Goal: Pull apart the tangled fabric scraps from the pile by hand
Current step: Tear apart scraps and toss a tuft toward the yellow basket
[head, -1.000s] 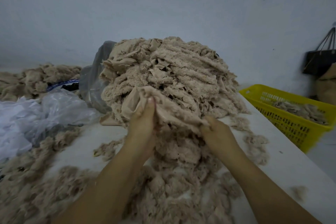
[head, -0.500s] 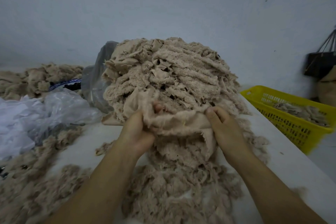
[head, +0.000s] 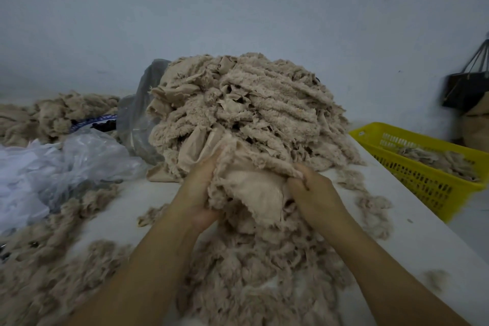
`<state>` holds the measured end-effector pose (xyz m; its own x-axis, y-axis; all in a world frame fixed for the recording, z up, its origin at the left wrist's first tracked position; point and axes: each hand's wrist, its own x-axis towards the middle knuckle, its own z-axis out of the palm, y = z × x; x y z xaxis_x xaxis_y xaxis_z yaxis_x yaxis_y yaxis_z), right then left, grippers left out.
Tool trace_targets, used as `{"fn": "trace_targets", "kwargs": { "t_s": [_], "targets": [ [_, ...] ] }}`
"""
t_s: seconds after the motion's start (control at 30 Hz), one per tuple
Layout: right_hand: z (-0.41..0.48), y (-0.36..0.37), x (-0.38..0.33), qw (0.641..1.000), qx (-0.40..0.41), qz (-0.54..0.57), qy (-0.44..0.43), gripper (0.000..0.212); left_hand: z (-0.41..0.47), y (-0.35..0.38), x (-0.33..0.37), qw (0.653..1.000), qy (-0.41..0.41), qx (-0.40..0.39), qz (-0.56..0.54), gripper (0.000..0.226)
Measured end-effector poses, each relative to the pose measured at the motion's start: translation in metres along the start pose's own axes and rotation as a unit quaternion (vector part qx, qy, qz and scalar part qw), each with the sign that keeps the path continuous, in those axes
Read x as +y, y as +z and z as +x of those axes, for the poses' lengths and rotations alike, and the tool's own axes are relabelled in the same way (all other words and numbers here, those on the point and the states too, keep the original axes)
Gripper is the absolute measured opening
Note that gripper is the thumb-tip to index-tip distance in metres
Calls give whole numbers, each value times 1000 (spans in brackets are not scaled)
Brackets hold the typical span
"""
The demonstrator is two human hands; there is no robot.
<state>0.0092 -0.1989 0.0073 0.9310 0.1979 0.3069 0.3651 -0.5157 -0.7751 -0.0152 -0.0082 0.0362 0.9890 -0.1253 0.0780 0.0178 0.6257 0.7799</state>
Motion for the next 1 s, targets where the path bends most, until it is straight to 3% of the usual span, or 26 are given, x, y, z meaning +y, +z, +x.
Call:
{"fn": "trace_targets", "kwargs": {
  "t_s": [0.13, 0.2, 0.23, 0.3, 0.43, 0.5, 0.6, 0.7, 0.73, 0.83, 0.9, 1.0],
  "targets": [
    [0, -8, 0, 989, 58, 129, 46, 22, 6, -11, -1, 999, -26, 19, -16, 23],
    [1, -11, -2, 976, 77, 192, 66, 25, 11, -16, -3, 998, -29, 45, -40, 9],
    [1, -12, -2, 969, 85, 219, 76, 25, 16, -21, -6, 997, -22, 39, -59, 16],
    [1, -12, -4, 959, 90, 253, 93, 26, 18, -24, -7, 997, -10, 36, -69, 29],
    [3, -8, -1, 942, 86, 302, 119, 37, 14, -16, -1, 997, -35, 34, -68, 23],
    [5, -8, -3, 931, 81, 330, 136, 36, 14, -14, -3, 997, -52, 62, -4, 23],
    [7, -9, -5, 922, 100, 340, 158, 41, 13, -10, -8, 977, -52, 89, 184, 34],
    [9, -10, -3, 924, 116, 324, 169, 48, 3, -1, -6, 942, -86, 8, 324, 82],
    [9, -10, -4, 924, 116, 322, 171, 47, 1, 0, -7, 926, -99, -25, 363, 87],
    [9, -11, -1, 925, 126, 308, 183, 34, -2, 5, -11, 889, -100, -83, 438, 46],
    [10, -11, 5, 937, 145, 260, 184, 43, -4, 5, -11, 911, -76, -74, 399, 26],
    [12, -10, 11, 953, 162, 172, 187, 44, -4, 4, -7, 968, -73, -67, 230, 34]
  ]
}}
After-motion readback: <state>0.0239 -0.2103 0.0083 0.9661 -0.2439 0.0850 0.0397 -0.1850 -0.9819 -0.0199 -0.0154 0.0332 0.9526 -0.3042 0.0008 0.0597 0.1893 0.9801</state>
